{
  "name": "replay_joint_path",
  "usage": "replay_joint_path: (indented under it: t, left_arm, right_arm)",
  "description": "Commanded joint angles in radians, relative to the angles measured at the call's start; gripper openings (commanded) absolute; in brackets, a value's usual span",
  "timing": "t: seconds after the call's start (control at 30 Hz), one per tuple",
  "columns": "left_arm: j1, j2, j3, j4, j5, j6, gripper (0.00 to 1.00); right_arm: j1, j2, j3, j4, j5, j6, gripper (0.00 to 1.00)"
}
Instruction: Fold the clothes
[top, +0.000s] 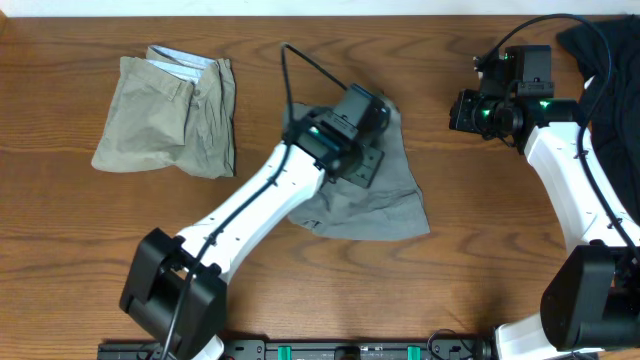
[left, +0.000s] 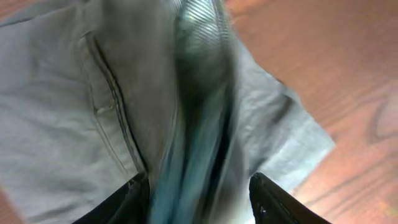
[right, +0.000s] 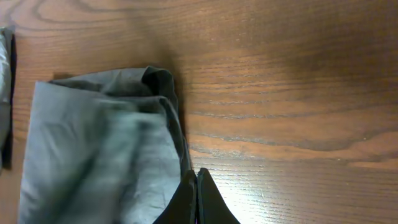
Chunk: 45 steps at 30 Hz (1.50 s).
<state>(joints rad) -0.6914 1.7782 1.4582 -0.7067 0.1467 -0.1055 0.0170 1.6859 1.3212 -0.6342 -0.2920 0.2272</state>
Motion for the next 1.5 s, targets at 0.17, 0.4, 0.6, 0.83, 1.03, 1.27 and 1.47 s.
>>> replay_joint_path:
  t: [0.17, 0.4, 0.6, 0.83, 1.03, 1.27, 1.47]
  left_arm:
    - [-0.04, -0.074, 0.022, -0.071, -0.035, -0.004, 0.59]
    - [0.042, -0.151, 0.021, -0.164, -0.221, -0.007, 0.65]
    - [0.159, -0.113, 0.014, -0.179, -0.097, -0.051, 0.3]
    - [0.23, -0.023, -0.003, -0.22, 0.033, -0.057, 0.33]
    - [0.238, 0.054, -0.003, -0.243, 0.056, -0.057, 0.47]
    - [0.239, 0.094, -0.003, -0.249, 0.055, -0.057, 0.62]
    - [0.248, 0.097, -0.004, -0.243, 0.056, -0.078, 0.83]
  right_arm:
    - [-0.008, -0.006, 0.009, -0.021, 0.003, 0.011, 0.02]
    - [0.031, -0.006, 0.009, -0.019, -0.161, -0.045, 0.03]
    - [0.185, 0.015, 0.008, -0.019, -0.188, -0.193, 0.04]
    - [0.329, 0.106, 0.007, -0.08, -0.071, -0.218, 0.06]
    - [0.341, 0.248, 0.005, -0.298, 0.071, -0.153, 0.01]
    - [0.322, 0.364, 0.005, -0.475, 0.23, -0.037, 0.01]
    - [0.323, 0.349, 0.006, -0.449, 0.22, -0.037, 0.02]
